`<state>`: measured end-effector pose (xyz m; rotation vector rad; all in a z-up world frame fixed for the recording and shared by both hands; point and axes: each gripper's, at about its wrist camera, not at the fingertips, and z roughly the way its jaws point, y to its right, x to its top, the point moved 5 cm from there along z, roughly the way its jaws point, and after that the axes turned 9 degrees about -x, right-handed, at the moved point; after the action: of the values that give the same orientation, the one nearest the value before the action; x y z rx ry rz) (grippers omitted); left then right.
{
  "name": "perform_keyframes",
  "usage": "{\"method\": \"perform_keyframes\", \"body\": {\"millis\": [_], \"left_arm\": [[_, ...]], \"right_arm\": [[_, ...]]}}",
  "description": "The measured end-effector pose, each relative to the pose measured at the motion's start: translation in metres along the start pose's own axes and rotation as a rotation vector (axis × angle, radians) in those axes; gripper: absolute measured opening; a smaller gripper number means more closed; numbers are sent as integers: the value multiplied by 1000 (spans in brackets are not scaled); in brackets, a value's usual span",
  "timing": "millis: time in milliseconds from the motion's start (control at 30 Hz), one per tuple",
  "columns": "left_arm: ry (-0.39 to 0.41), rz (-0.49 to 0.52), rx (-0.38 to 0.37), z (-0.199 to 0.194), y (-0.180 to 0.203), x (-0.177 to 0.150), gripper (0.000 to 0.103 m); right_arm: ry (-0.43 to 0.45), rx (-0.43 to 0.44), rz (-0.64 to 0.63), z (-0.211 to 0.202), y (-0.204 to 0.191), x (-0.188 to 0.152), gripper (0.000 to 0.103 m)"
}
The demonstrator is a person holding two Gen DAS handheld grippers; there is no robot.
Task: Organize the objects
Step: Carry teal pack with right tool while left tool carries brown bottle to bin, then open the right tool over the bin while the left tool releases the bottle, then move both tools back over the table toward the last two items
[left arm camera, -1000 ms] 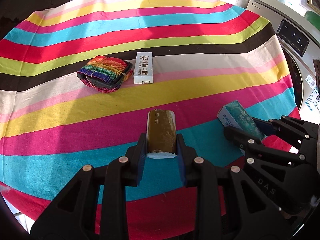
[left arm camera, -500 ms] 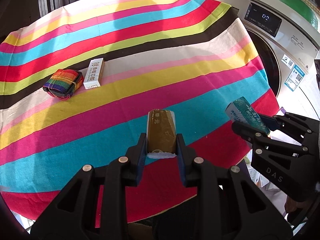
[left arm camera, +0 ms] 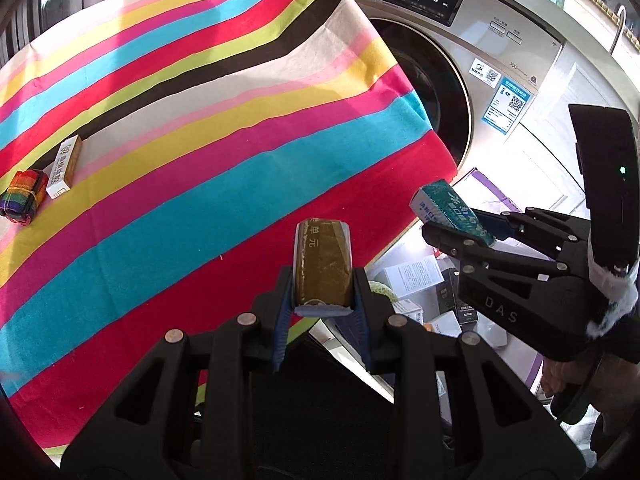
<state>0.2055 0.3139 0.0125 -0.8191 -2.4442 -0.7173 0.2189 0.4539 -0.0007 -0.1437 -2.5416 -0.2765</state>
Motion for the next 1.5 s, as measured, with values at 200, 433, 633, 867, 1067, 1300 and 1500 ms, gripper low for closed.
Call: {"method": "perform_keyframes", "body": {"millis": [200,433,633,867,1067,1300,1500], "left_arm": [[-60,62,-72,16,37,-10,32],[-161,139,-169,35,78,-28,34],[-176,159,-177,38,88,-33,72],[-112,91,-106,20,55,-23,76],[-10,-59,77,-9,-16,-10,79],[72,-223,317,-41,-96,-14,81],[100,-335,376,-58,-148,-23,81]], "right_arm": [[-57,-55,57,5,37,-27,34],[-125,-105,117,12,70,-56,34],[-181,-131,152,16,85,-74,36],[-161,-112,200,10,80,-62,67],[-95,-73,136,0,46,-28,75],[-45,13,68,-5,-11,6,76],[-25,62,-12,-4,-61,28,77]]}}
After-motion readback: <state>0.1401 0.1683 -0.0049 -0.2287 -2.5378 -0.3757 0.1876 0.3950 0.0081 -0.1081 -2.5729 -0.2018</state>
